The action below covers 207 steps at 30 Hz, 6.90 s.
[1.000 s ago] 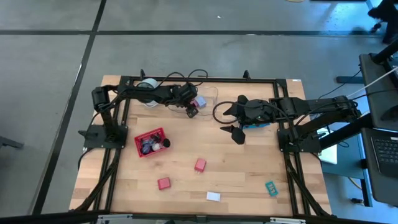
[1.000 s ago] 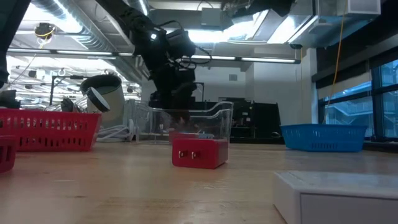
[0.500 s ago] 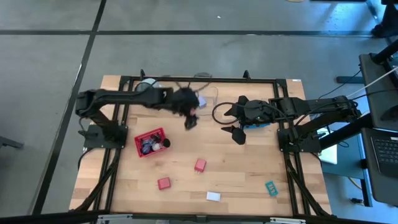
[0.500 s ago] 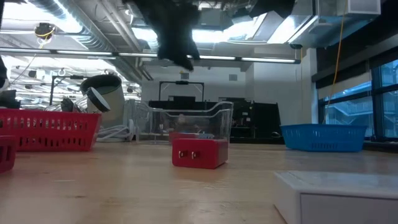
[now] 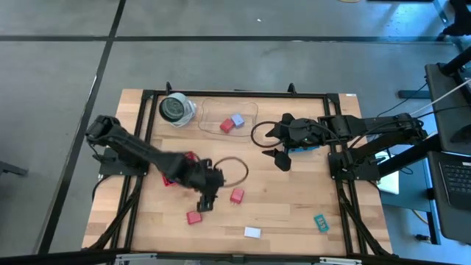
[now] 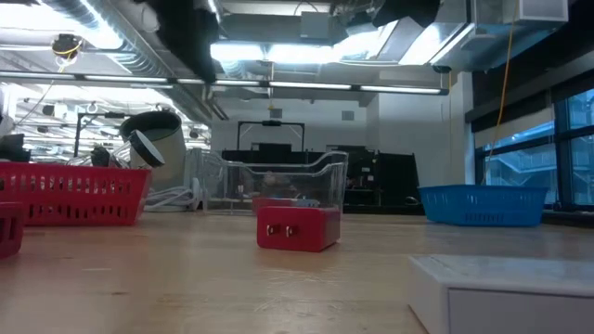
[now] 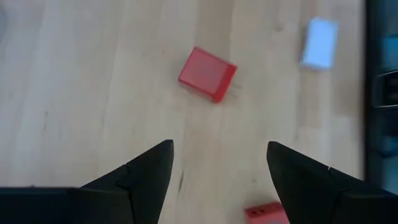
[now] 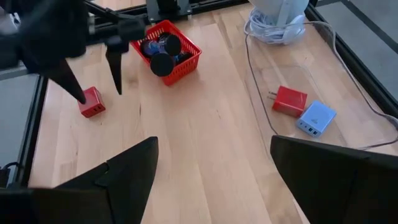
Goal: Pick & Place Office items
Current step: Put the left red charger adapter into the transparent bin, then put the red charger adapter into the transparent bin
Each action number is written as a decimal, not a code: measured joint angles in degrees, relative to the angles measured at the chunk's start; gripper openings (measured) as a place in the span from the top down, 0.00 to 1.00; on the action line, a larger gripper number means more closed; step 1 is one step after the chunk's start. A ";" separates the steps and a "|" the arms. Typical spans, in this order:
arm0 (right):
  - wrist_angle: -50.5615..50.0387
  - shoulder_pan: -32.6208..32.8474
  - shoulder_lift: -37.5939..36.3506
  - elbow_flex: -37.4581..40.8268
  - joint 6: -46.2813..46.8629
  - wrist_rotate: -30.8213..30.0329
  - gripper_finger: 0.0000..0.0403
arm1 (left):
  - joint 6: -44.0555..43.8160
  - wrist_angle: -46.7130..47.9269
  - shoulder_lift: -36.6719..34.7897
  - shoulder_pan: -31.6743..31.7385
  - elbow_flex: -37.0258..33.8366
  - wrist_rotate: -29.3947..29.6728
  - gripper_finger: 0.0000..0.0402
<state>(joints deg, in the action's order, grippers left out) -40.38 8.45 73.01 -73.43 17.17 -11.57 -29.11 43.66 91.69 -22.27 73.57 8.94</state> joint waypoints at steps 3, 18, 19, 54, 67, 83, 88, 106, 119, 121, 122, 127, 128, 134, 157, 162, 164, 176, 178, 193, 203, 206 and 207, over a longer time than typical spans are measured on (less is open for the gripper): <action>0.02 0.00 0.00 0.01 0.45 0.00 0.22 | -3.08 0.52 2.84 -3.13 -0.08 1.06 0.36; 0.14 0.02 0.00 0.01 4.90 -0.77 0.22 | -20.28 1.64 10.41 -16.83 -0.08 -2.24 0.36; 0.35 0.02 0.00 0.01 4.93 -1.22 0.22 | -19.00 2.58 10.41 -17.39 -0.08 -0.21 0.36; 0.72 4.89 0.00 0.02 7.91 -4.25 0.22 | -30.22 -5.44 10.48 -20.44 -10.46 4.69 0.19; 0.72 4.94 0.00 0.00 8.98 -4.50 0.22 | -33.54 -9.25 10.44 -20.29 -15.38 2.14 0.23; 0.71 4.92 -0.01 0.01 9.02 -4.47 0.22 | -28.66 -8.71 5.81 -15.90 -10.48 4.79 0.49; -0.05 5.01 -0.02 0.01 9.06 -3.85 0.22 | -21.13 -7.62 1.21 -11.66 -6.30 12.59 0.49; -1.73 9.32 -0.02 0.01 9.40 -3.87 0.22 | 14.93 -4.50 -5.85 22.61 -2.87 24.40 0.49; -1.86 9.40 -0.02 0.00 9.41 -4.04 0.22 | 18.21 -7.58 8.19 43.41 -2.90 8.27 0.49; -1.98 9.40 -0.02 0.02 9.41 -4.04 0.22 | 19.37 -8.71 10.43 44.02 -2.89 6.07 0.49; -2.01 9.40 -0.02 0.00 9.40 -4.04 0.22 | 19.94 -8.78 11.27 44.20 -2.90 5.68 0.49; -2.12 9.40 -0.02 0.00 9.40 -4.04 0.22 | 21.48 -10.35 14.19 44.27 -2.87 5.34 0.49; -2.14 9.40 -0.02 0.00 9.40 -4.04 0.22 | 21.76 -10.75 14.33 44.27 -2.83 5.38 0.48; -2.14 9.40 -0.02 0.02 9.40 -4.04 0.22 | 21.78 -10.68 14.13 44.35 -2.80 6.21 0.40; -3.32 9.44 -0.02 0.00 12.19 -3.98 0.22 | 13.42 -7.27 -2.26 36.22 -0.98 4.09 0.40; -4.02 9.44 -0.02 0.02 12.02 -3.98 0.22 | 8.84 -13.02 -5.35 25.04 -5.32 1.96 0.40; -4.04 9.44 -0.02 0.00 12.00 -3.98 0.22 | 6.78 -15.06 -5.26 20.55 -6.87 1.87 0.40; -4.45 9.44 -0.02 0.00 12.22 -3.87 0.22 | 10.68 -26.40 5.39 0.99 -9.63 15.48 0.34; -4.50 9.44 -0.02 0.00 12.41 -3.87 0.22 | 11.25 -27.01 7.32 -0.13 -9.42 17.32 0.31; -4.50 9.44 -0.02 0.00 15.40 -3.89 0.22 | -33.25 -35.00 14.38 0.41 -9.04 21.11 0.23; -4.19 9.44 -0.02 0.02 15.19 -3.91 0.22 | -32.68 -36.02 16.18 0.19 -9.06 19.14 0.23; -4.09 9.44 -0.02 0.00 15.19 -3.91 0.22 | -31.06 -36.26 16.16 0.19 -9.06 17.90 0.23; -4.09 9.44 -0.02 0.00 15.19 -3.91 0.22 | -30.71 -36.20 16.16 0.19 -9.06 17.22 0.23</action>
<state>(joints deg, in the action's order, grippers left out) -44.47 17.89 72.99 -73.43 32.36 -15.49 -59.82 7.46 107.85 -22.09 64.51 26.16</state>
